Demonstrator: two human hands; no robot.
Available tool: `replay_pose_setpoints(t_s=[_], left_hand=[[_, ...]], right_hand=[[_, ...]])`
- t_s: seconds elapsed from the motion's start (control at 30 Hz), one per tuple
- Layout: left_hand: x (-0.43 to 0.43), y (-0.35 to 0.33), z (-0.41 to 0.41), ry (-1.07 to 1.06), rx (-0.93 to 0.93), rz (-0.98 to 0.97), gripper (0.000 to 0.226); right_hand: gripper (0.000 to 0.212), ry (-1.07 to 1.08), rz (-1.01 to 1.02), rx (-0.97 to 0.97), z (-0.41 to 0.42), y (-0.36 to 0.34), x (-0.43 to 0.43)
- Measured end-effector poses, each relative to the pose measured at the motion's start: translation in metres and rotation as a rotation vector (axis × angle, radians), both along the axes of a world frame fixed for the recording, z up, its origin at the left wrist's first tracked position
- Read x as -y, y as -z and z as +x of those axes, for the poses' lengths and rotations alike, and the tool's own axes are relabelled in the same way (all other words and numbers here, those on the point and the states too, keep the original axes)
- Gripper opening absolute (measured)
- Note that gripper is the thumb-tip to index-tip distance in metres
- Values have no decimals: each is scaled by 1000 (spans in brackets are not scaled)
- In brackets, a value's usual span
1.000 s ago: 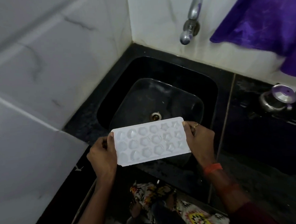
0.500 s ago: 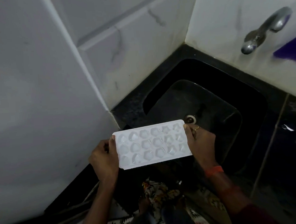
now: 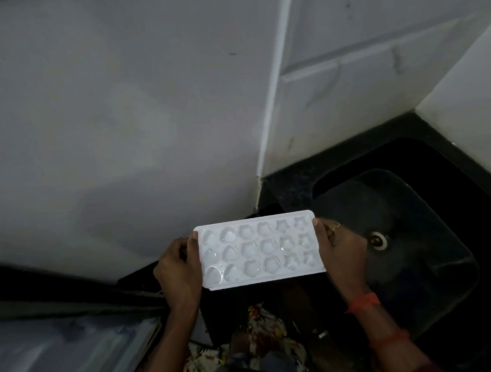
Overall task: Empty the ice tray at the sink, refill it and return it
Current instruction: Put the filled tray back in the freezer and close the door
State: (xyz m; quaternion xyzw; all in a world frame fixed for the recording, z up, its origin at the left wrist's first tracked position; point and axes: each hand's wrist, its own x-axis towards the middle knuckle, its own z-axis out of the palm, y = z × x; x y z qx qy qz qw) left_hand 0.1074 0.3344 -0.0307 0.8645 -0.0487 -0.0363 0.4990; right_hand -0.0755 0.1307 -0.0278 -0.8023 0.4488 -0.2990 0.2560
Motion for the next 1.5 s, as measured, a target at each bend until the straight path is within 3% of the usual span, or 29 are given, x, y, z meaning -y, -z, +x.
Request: replay_pose_setpoints(t_s=[0.2, 0.7, 1.2, 1.33, 1.5], left_hand=[[-39, -2, -9, -206, -24, 12, 24], [-162, 2, -83, -634, -17, -43, 21], [-354, 14, -159, -1000, -49, -34, 22], [-415, 15, -184, -1097, -41, -34, 23], [-485, 16, -210, -1210, -25, -51, 26]], right_hand=[[17, -181, 115, 12, 30, -7, -11], [12, -601, 163, 61, 72, -1, -95], [14, -898, 165, 17, 79, 19, -294], [23, -986, 173, 16, 78, 23, -363], [17, -1096, 194, -50, 80, 25, -439]])
